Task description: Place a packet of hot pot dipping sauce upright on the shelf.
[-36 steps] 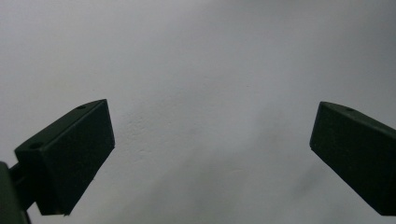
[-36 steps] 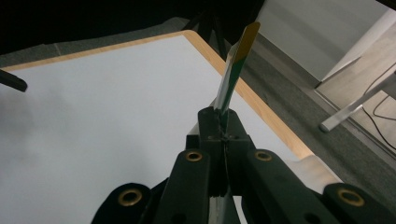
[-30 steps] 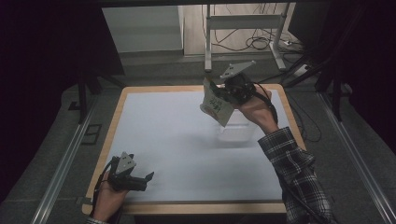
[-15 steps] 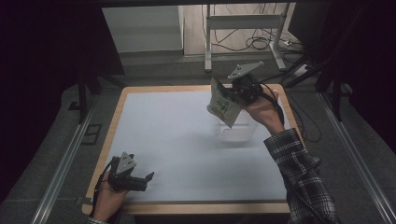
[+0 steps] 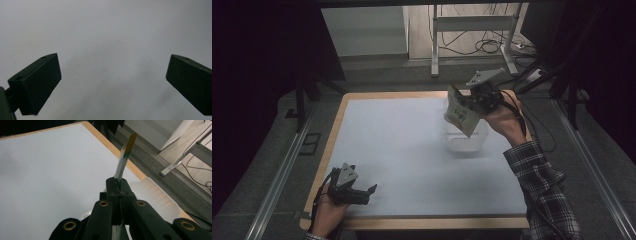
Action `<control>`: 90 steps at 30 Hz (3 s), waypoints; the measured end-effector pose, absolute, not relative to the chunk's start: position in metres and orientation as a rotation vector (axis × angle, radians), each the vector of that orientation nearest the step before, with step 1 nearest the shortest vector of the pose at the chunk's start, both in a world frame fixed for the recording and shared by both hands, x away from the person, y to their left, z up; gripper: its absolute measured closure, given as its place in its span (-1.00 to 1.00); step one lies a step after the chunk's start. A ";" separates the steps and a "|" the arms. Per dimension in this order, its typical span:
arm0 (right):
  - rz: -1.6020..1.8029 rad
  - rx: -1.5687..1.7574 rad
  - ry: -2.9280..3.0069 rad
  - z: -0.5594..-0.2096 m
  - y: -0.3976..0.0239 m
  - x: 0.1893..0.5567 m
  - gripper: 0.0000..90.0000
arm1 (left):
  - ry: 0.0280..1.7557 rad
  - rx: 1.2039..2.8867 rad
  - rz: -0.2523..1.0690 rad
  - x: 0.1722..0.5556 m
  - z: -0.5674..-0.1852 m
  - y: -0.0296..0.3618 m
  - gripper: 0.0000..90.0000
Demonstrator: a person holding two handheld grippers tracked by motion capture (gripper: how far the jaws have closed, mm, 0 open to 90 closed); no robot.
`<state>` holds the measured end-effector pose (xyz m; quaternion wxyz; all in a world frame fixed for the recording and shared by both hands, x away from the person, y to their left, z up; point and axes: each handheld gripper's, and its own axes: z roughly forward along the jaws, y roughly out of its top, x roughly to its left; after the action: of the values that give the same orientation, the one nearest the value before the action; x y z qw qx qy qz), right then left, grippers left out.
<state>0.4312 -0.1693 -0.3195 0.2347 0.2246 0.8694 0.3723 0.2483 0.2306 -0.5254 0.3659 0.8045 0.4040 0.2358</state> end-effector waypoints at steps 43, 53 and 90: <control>0.979 0.625 2.479 -0.349 -0.191 0.429 0.98 | 1.036 2.084 0.604 0.248 -0.527 0.229 -1.00; 0.938 0.677 2.497 -0.366 -0.189 0.439 0.97 | 1.036 2.082 0.607 0.248 -0.526 0.230 -1.00; 0.992 0.774 2.529 -0.387 -0.187 0.440 -0.35 | 1.034 2.090 0.605 0.248 -0.527 0.228 -1.00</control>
<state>0.4402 -0.1870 -0.3865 0.1580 0.2705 0.8841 0.3468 0.2484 0.2281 -0.5269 0.3582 0.8100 0.4008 0.2345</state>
